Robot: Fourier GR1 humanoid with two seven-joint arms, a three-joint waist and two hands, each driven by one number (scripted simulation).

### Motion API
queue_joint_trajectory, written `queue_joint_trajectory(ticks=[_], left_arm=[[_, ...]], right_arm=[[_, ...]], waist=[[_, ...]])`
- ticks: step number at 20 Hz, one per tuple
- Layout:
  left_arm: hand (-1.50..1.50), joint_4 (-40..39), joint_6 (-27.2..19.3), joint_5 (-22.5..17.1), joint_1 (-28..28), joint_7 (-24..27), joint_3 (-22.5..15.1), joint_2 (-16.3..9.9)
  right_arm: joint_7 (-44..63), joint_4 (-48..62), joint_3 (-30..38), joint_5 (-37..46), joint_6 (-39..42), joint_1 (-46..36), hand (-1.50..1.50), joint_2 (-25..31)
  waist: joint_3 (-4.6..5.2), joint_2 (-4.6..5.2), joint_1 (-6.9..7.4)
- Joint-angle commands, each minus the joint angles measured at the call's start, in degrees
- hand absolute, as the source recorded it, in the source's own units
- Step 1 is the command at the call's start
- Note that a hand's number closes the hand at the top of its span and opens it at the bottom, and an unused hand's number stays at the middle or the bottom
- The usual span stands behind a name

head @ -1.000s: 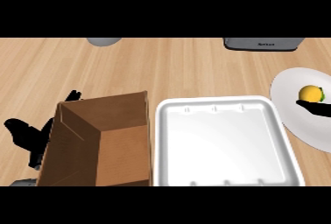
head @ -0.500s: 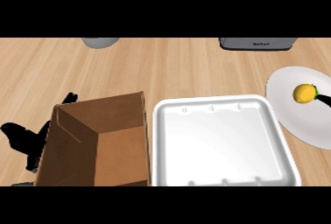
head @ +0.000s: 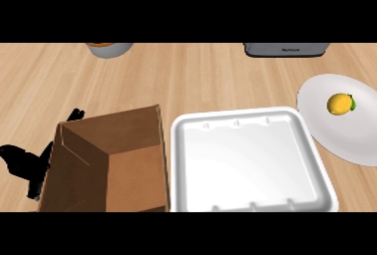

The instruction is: Pick the lemon from the tray and place it in the plate

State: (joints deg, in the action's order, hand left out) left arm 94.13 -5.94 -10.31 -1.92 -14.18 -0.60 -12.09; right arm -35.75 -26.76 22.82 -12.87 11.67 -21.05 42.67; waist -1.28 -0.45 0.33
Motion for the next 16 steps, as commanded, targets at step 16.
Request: queue_joint_trajectory(ticks=[16], left_arm=[[0.00,-7.64,2.02,2.53,-1.71,0.74,-4.40,4.23]], right_arm=[[-16.02,5.20,-2.72,5.61,9.19,13.37,-1.50,5.47]], waist=[[1.20,0.67,-1.06]])
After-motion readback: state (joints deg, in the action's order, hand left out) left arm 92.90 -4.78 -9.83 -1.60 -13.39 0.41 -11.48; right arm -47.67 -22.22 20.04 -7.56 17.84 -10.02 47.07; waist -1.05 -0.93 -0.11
